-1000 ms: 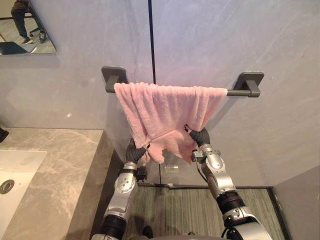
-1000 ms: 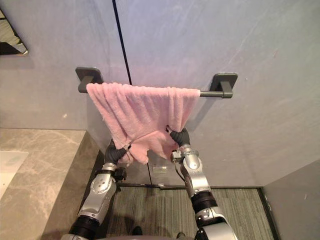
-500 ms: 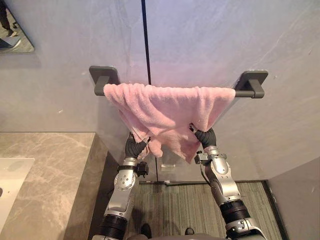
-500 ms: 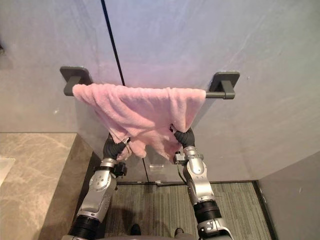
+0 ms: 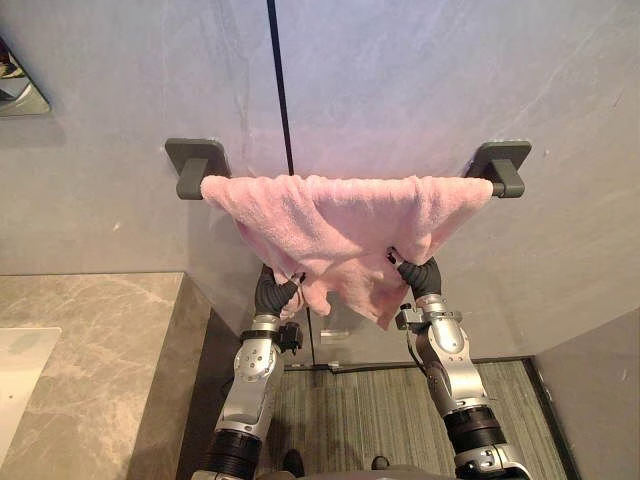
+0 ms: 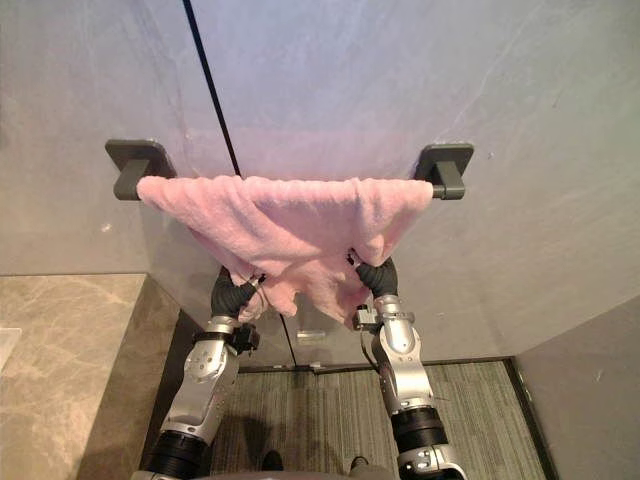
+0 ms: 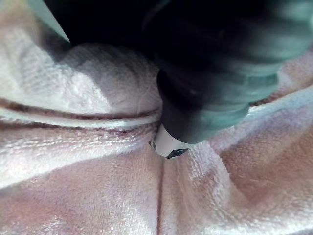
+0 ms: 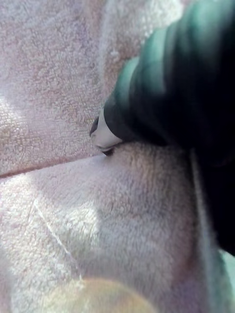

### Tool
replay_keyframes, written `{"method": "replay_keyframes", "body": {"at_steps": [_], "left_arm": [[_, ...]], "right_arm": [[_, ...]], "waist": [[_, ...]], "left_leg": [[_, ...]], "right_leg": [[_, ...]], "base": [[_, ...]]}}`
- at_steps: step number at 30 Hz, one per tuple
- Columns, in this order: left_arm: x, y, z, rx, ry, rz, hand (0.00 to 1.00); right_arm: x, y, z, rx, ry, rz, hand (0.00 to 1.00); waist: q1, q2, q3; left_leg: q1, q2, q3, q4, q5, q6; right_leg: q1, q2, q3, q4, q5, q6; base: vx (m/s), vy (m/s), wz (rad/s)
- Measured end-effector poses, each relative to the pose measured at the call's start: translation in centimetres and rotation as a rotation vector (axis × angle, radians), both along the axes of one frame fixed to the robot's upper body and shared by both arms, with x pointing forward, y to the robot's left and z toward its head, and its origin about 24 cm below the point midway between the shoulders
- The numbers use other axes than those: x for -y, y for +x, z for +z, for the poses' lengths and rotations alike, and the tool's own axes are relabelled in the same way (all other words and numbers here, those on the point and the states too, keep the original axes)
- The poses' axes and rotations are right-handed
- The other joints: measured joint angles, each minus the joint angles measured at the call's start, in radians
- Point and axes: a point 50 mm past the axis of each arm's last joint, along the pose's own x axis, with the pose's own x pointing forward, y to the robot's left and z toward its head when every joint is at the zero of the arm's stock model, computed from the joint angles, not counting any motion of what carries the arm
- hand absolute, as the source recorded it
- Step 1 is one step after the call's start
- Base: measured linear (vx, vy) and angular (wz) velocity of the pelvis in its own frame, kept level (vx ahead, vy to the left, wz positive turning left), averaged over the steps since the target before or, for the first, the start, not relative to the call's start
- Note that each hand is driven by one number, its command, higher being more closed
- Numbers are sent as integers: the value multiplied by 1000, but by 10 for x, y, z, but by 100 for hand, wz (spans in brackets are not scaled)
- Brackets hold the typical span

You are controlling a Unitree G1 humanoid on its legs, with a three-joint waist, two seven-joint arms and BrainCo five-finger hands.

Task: Organize washtable

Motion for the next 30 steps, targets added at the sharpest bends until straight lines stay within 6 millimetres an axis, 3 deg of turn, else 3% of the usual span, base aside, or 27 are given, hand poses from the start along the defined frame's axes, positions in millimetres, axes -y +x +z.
{"method": "replay_keyframes", "body": {"at_steps": [6,16,21,22,30], "left_arm": [[-1,-3,-4,-18,1,4,100],[-3,-11,-32,-140,13,13,100],[-5,-12,-37,-160,15,18,100],[-5,-12,-37,-161,14,19,0],[-22,-17,-43,-187,10,108,0]], "right_arm": [[0,0,-3,-14,-10,1,100],[-6,2,-19,-76,-68,24,100],[-9,6,-21,-91,-78,32,100],[-9,6,-21,-89,-76,33,0],[2,4,-28,-123,-64,-23,0]], "waist": [[1,2,0],[8,26,-17],[12,27,-18],[12,27,-18],[23,12,-17]], "left_leg": [[6,0,0,0,0,0],[19,-3,0,-1,3,-2],[19,1,0,-7,8,-7],[20,1,0,-8,9,-8],[27,1,2,-8,8,-9]], "right_leg": [[3,0,1,0,0,0],[16,2,-1,8,0,0],[17,5,-1,7,0,-1],[17,5,-1,5,0,-1],[37,5,-5,-19,2,-4]], "base": [[-14,-21,0],[-29,-19,0],[0,0,0],[0,0,0],[-3,-26,1]]}}
